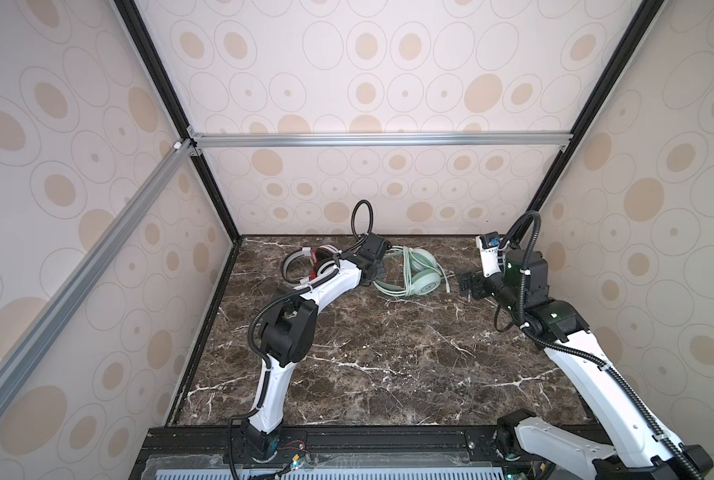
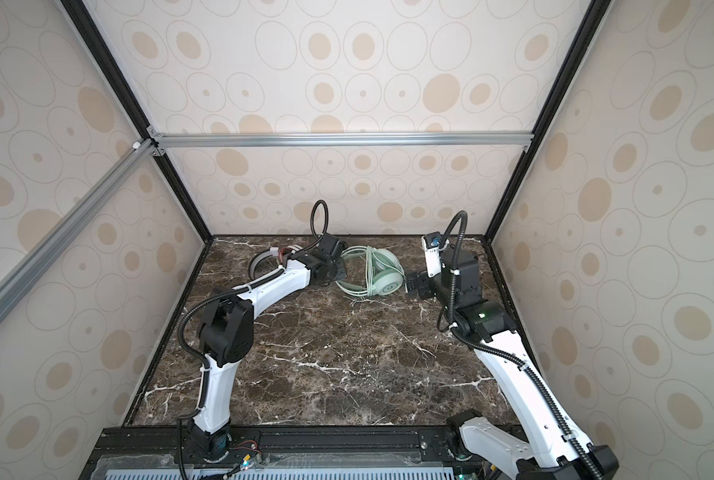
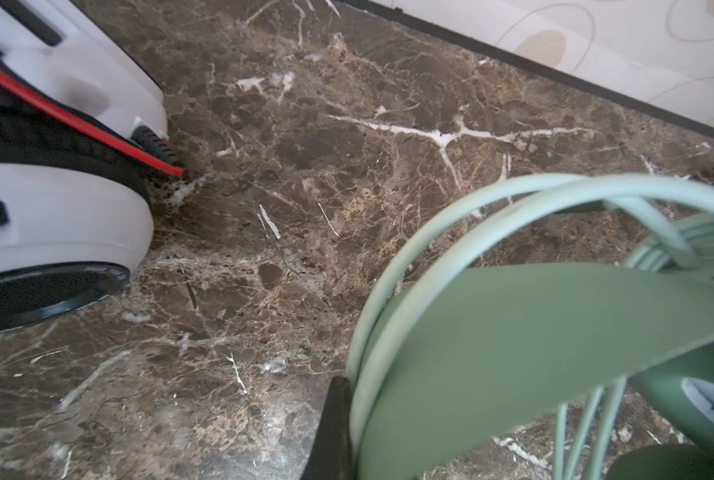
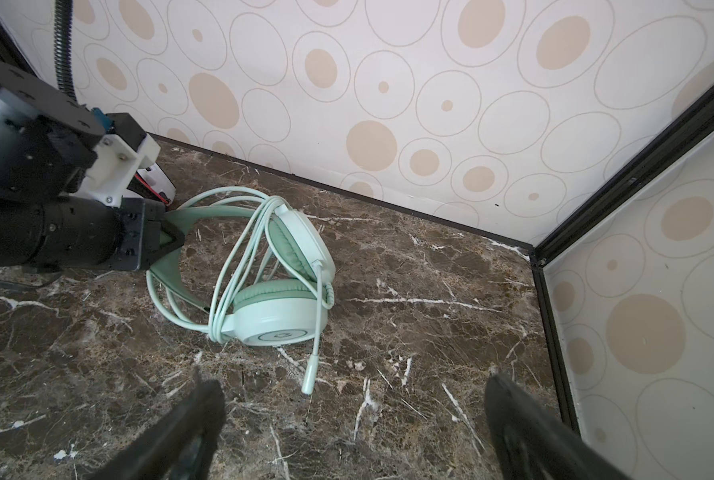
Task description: Wrap the headphones
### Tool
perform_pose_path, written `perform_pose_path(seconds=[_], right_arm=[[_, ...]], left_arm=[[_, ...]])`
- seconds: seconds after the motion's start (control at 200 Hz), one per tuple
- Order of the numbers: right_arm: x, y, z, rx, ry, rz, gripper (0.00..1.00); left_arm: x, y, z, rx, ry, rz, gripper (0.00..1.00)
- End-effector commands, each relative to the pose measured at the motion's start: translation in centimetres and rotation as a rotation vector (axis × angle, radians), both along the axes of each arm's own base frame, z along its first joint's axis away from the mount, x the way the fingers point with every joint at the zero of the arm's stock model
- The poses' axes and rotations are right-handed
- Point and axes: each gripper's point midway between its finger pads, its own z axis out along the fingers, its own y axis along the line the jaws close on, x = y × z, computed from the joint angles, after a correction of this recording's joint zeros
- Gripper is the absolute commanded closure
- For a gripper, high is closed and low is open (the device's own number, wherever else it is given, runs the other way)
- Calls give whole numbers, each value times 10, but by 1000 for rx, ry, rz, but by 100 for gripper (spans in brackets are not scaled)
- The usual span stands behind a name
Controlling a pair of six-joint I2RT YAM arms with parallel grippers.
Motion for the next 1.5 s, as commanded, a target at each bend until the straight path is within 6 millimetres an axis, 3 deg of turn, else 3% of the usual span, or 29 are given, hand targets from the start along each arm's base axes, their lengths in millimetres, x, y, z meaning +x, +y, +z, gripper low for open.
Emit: perform_pose_path(seconds=[0.0, 0.53, 0.985, 1.21, 1.495], right_arm=[[-7, -2, -3, 20, 5, -3, 0], [-13, -9, -3, 20, -8, -35, 0], [-8, -9, -4, 18, -9, -42, 0], [-7, -8, -6, 23, -5, -44, 0], [-8, -8, -8, 26, -7, -43, 0]], left_arm=[[24, -3, 35, -91, -78, 63, 100], [56, -7, -6, -123, -74, 50, 99], [59, -7, -45, -121, -27, 47, 94], [55, -3, -53, -105, -15, 51, 85], [53, -2, -38, -117, -47, 40, 56]])
